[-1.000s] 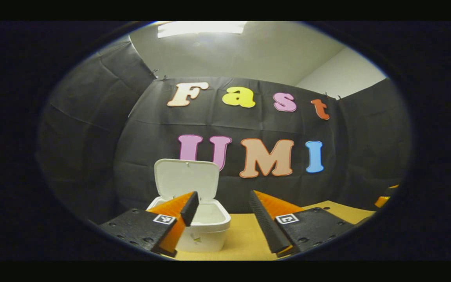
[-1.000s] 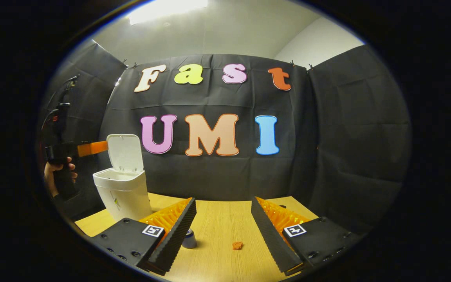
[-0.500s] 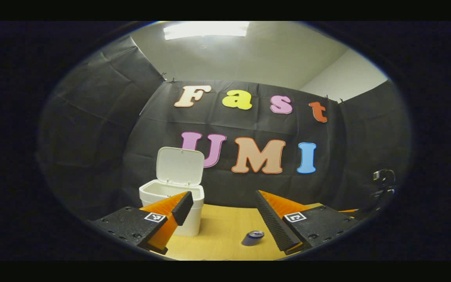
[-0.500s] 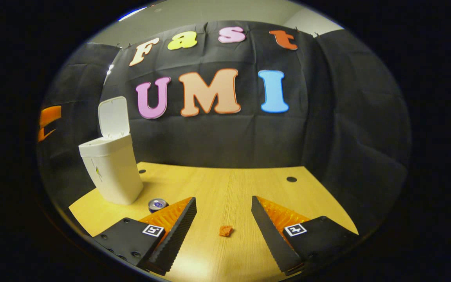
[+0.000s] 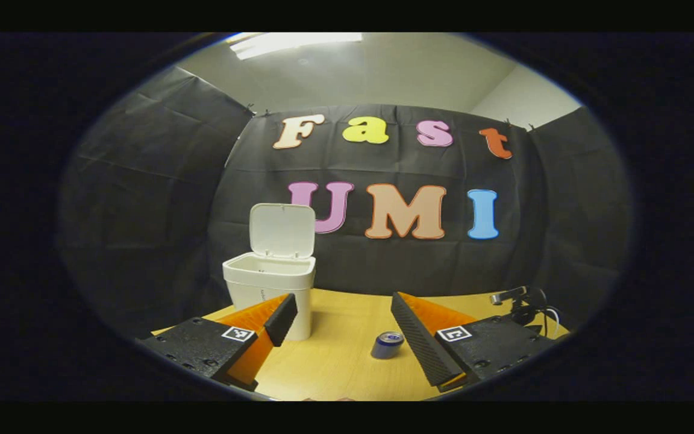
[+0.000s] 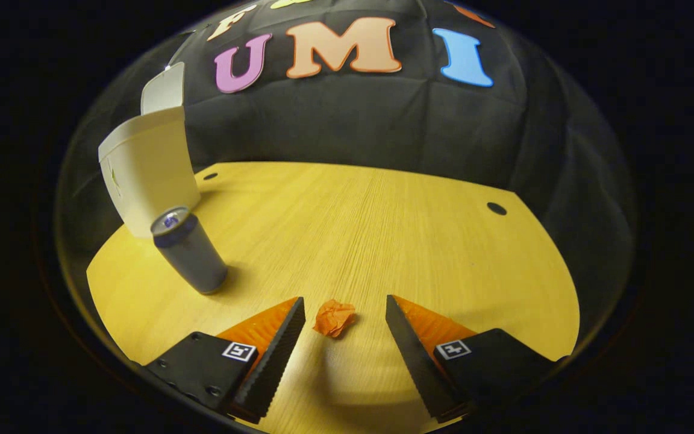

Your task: Press the lid of the desktop garbage bin to open it, pick up the crumpled paper on the desktop and throw it into the bin, then pick up the pop can on the desktop and drop it into the bin, and finally close the garbage bin lid.

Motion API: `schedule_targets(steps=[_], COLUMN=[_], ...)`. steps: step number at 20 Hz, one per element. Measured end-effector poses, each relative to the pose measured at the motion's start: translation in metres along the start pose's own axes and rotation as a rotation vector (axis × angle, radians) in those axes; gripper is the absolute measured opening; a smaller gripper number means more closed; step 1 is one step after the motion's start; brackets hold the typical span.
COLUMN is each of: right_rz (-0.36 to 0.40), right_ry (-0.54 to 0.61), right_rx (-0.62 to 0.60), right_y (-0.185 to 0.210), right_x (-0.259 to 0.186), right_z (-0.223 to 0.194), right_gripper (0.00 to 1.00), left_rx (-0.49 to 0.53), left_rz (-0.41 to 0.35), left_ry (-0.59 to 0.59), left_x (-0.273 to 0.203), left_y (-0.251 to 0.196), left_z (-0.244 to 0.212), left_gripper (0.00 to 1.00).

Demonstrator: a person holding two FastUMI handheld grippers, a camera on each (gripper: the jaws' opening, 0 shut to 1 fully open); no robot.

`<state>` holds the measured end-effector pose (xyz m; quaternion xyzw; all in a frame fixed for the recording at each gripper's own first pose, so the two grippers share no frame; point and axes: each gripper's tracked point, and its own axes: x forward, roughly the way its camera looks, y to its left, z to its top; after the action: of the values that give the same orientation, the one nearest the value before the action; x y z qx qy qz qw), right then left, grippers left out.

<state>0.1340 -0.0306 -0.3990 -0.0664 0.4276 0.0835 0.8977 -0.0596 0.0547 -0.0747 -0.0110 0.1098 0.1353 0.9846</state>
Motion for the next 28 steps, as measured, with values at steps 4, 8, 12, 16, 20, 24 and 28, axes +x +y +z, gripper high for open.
schedule_targets(steps=[4, 8, 12, 16, 20, 24, 28], right_rz=[0.02, 0.062, 0.138, 0.194, 0.212, 0.229, 0.304], right_ry=[0.049, 0.031, -0.046, -0.219, -0.395, -0.547, -0.648], right_rx=[-0.008, -0.046, -0.036, 0.004, 0.012, -0.003, -0.021], right_y=[0.003, 0.015, 0.04, 0.085, 0.136, 0.195, 0.268], right_x=[0.017, 0.018, -0.014, -0.075, -0.134, -0.183, -0.217], right_z=[-0.01, -0.009, 0.015, 0.082, 0.167, 0.243, 0.306], right_gripper=[0.71, 0.31, 0.24, 0.24, 0.24, 0.23, 0.23], left_rx=[0.024, 0.025, 0.014, 0.003, -0.011, -0.013, -0.036], left_rz=[0.007, 0.003, -0.015, -0.067, -0.141, -0.234, -0.297], left_ry=[-0.003, 0.005, 0.01, 0.005, -0.005, -0.018, -0.002], left_x=[-0.005, -0.009, 0.0, 0.022, 0.046, 0.06, 0.064], left_y=[-0.009, -0.007, 0.008, 0.03, 0.054, 0.069, 0.087], left_z=[0.004, 0.001, -0.005, -0.005, -0.001, -0.006, -0.015], left_gripper=[0.94, 0.94, 0.94, 0.93, 0.94, 0.93, 0.93])
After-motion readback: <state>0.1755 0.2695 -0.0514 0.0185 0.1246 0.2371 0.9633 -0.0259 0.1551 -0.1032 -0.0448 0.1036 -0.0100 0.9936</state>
